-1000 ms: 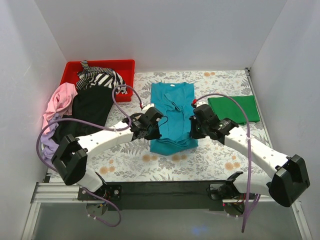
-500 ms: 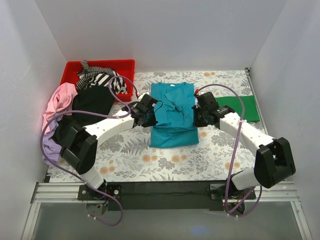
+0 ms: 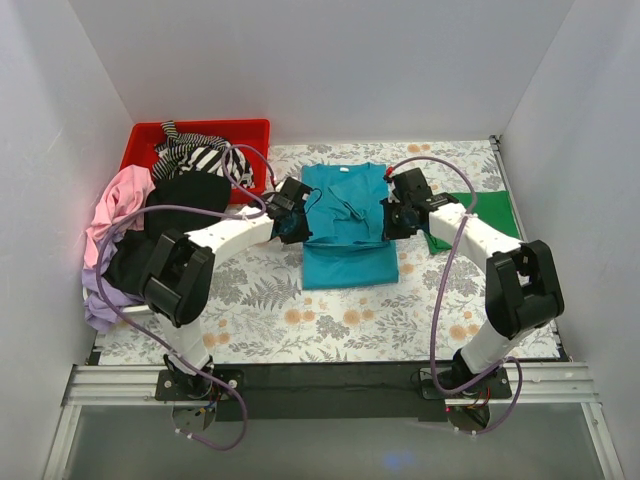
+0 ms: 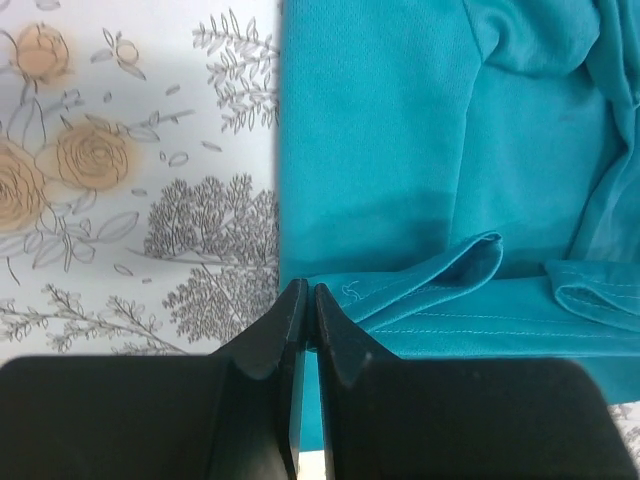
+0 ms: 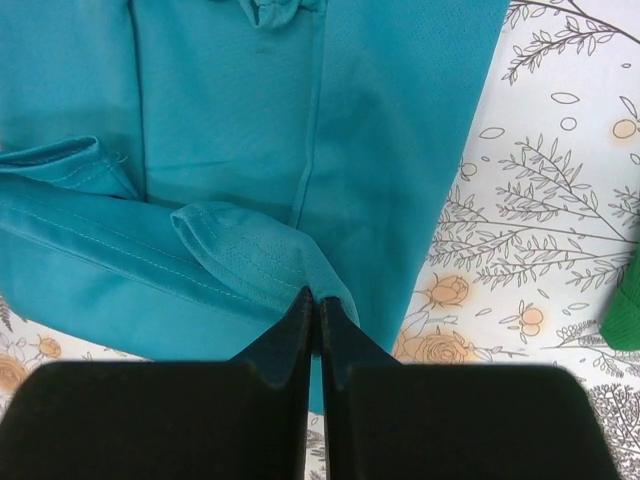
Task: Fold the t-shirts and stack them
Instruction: Fold the tshirt
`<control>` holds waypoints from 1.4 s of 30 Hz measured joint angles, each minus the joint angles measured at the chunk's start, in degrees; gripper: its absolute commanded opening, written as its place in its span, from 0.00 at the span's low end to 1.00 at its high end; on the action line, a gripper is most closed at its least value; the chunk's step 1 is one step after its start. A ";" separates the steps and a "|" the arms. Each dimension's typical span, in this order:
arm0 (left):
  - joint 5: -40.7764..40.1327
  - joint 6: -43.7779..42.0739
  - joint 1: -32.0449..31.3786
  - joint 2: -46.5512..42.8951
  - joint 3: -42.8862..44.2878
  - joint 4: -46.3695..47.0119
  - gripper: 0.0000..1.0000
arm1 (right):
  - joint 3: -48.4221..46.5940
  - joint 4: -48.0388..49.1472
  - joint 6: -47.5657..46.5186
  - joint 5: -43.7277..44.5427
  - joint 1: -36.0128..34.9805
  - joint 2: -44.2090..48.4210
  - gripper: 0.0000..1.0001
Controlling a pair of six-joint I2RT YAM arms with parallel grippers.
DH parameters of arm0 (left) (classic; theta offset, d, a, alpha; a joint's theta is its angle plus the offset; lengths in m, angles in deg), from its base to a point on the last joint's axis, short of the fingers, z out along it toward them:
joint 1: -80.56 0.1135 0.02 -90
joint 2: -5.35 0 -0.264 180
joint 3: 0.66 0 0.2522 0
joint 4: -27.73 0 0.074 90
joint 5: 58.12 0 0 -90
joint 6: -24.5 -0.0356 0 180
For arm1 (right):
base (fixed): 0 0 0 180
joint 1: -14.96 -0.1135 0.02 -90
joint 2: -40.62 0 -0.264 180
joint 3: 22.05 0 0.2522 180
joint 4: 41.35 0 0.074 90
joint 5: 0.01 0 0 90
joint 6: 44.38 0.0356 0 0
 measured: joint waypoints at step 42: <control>17.31 -3.93 1.90 10.54 6.97 2.75 0.89 | -3.08 3.78 -3.26 -10.19 1.81 -10.54 0.68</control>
